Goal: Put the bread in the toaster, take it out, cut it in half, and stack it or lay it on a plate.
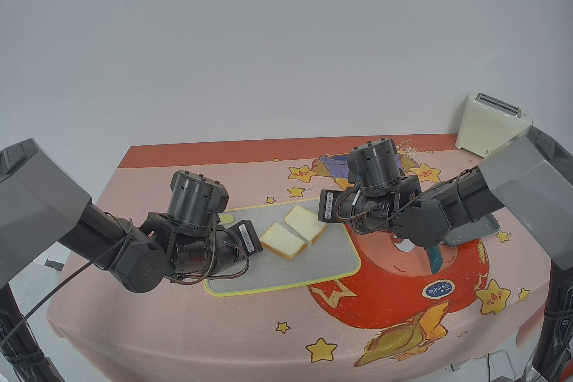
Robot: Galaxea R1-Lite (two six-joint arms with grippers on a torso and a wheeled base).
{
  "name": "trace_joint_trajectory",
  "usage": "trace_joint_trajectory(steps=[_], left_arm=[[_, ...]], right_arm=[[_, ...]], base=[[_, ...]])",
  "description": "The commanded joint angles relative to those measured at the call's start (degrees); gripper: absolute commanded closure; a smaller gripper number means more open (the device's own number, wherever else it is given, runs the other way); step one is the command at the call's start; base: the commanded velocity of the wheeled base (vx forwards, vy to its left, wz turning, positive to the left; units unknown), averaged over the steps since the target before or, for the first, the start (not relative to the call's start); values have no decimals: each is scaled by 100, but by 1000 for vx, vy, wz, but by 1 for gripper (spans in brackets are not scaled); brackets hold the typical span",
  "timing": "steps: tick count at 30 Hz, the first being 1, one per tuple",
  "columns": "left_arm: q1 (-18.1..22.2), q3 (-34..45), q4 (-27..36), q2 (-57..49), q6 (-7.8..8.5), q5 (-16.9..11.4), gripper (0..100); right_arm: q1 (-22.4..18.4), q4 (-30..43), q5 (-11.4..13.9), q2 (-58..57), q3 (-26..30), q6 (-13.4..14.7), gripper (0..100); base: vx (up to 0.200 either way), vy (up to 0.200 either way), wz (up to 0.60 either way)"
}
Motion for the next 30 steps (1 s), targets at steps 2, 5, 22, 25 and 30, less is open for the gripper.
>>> trace_joint_trajectory(steps=[2, 5, 22, 25, 30], left_arm=[[-5, -30, -3, 108, -5, -3, 100], [-14, -12, -3, 108, 4, 5, 100], [-14, -30, 6, 135, 4, 5, 100], [-5, -39, 6, 135, -5, 5, 100], [22, -39, 6, 117, -5, 67, 100]], right_arm=[[19, -10, 3, 89, 12, 22, 100], [45, -10, 3, 107, 21, 31, 100], [142, -19, 38, 159, 126, 66, 100], [150, -19, 47, 124, 188, 66, 100], [238, -10, 56, -16, 293, 66, 100]], base=[[0, 0, 0], [0, 0, 0], [0, 0, 0], [0, 0, 0], [0, 0, 0]])
